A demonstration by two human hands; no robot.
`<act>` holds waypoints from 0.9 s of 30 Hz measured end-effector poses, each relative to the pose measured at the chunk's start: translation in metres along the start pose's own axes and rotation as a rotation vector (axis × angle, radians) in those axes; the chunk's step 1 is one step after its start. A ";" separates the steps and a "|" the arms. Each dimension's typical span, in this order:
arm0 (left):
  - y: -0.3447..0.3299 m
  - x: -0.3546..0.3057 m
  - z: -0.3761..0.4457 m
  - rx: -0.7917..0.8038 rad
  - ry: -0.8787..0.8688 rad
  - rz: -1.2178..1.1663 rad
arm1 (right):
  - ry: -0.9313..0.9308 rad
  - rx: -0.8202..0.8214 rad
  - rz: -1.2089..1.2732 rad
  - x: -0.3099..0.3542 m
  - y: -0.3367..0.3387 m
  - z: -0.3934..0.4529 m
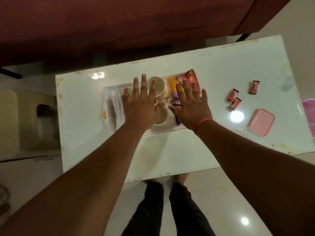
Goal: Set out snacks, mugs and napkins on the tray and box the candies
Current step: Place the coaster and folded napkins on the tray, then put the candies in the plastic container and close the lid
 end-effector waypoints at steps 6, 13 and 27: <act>-0.006 -0.025 0.002 0.017 -0.107 0.053 | -0.062 0.060 0.051 -0.007 -0.004 -0.003; -0.003 -0.089 0.023 0.000 -0.243 0.035 | -0.119 0.028 0.038 -0.060 -0.004 -0.018; -0.046 -0.283 0.076 0.207 -0.362 0.081 | -0.211 0.079 0.067 -0.280 -0.030 -0.052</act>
Point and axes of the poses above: each hand's wrist, its own z-axis towards the middle knuckle, its own y-axis out of the back of the hand, x = y × z, the point moved 7 cm from there along z, towards the middle knuckle, and after that the axes turned 12 degrees about x, right-handed, at the moved point
